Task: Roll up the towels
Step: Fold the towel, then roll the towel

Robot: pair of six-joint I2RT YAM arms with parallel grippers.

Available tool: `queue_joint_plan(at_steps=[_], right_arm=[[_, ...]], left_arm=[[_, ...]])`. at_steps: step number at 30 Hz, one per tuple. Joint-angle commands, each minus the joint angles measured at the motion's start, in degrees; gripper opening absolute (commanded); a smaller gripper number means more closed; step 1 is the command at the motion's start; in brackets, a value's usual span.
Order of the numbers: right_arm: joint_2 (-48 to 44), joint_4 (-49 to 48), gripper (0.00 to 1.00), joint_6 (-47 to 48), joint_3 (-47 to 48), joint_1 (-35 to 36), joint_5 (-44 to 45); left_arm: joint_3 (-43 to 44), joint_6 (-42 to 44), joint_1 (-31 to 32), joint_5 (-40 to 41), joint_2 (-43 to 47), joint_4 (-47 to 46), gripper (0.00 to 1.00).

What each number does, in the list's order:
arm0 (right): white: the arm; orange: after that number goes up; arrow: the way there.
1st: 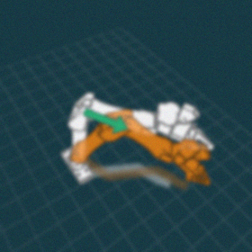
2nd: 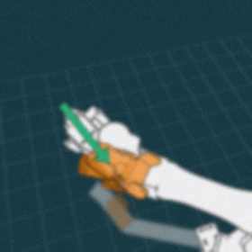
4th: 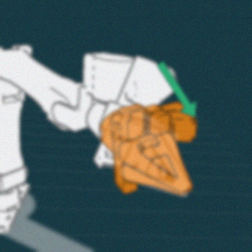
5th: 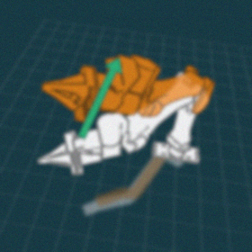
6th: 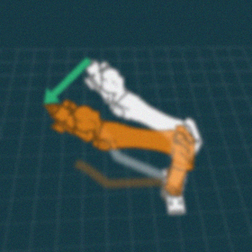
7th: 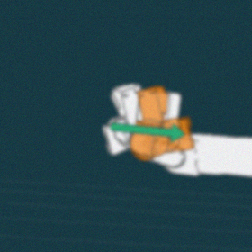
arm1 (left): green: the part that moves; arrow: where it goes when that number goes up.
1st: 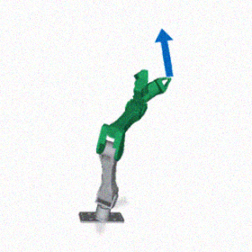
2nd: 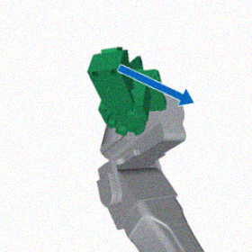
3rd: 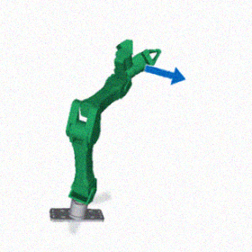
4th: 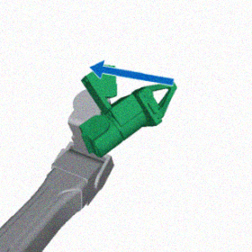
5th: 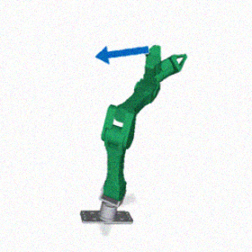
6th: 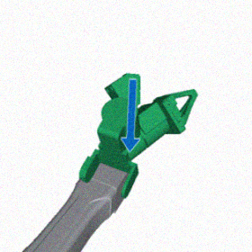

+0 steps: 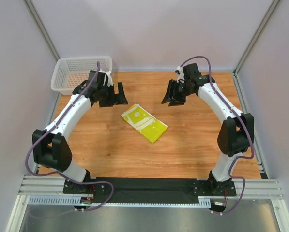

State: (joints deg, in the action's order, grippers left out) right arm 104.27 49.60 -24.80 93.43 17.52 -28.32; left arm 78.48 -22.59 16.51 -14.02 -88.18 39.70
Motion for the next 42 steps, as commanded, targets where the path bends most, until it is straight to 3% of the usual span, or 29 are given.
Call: queue_joint_plan(at_steps=[1, 3, 8, 10, 11, 13, 15, 18, 26, 30, 34, 42], right_arm=[[-4.67, -0.21, 0.5, 1.59, -2.28, 0.06, 4.14], [-6.09, -0.82, 0.5, 1.68, -4.64, 0.06, 4.76], [-10.22, -3.55, 0.49, 1.42, -9.4, 0.06, 6.87], [-10.4, -3.55, 0.49, 1.42, -10.54, 0.06, 7.13], [-10.4, -3.38, 0.49, 1.42, -10.63, 0.06, 7.22], [-10.58, -2.76, 0.48, 1.51, -10.81, 0.06, 8.18], [-11.19, -2.06, 0.48, 1.5, -10.99, -0.03, 10.54], [-11.19, 0.05, 0.47, 1.24, -10.99, -0.81, 13.53], [-14.62, 1.9, 0.47, -0.34, -16.69, -6.18, 15.74], [-15.41, 2.6, 0.47, -0.08, -18.72, -7.5, 16.45], [-16.29, 2.43, 0.47, -0.43, -20.65, -7.59, 16.45], [-17.08, 1.99, 0.47, -1.13, -22.76, -7.59, 15.92]], left_arm=[[-2.98, -5.98, -3.42, -15.09, -2.35, -10.8, 1.0], [-4.2, -3.08, -1.85, -8.35, 1.93, -11.4, 1.0], [-9.04, -4.12, -1.48, -4.0, 10.66, -18.78, 1.0], [-9.14, -4.31, -3.32, -15.46, 6.99, -19.14, 0.99], [-6.35, -2.83, -2.55, -17.6, 4.01, -14.53, 0.98], [1.83, 5.3, 1.39, -9.32, -1.98, -2.42, 0.92], [3.34, 10.26, 9.83, 5.23, -2.69, 0.1, 0.91], [3.96, 14.24, 16.96, 12.16, -4.36, 3.97, 0.82], [2.9, 16.96, 30.59, 18.76, -7.69, 6.35, 0.69], [4.49, 16.79, 34.19, 18.24, -11.3, 7.41, 0.55], [5.28, 17.31, 38.59, 18.5, -14.47, 6.62, 0.52], [8.7, 16.09, 41.32, 19.82, -22.29, 6.52, 0.49]])
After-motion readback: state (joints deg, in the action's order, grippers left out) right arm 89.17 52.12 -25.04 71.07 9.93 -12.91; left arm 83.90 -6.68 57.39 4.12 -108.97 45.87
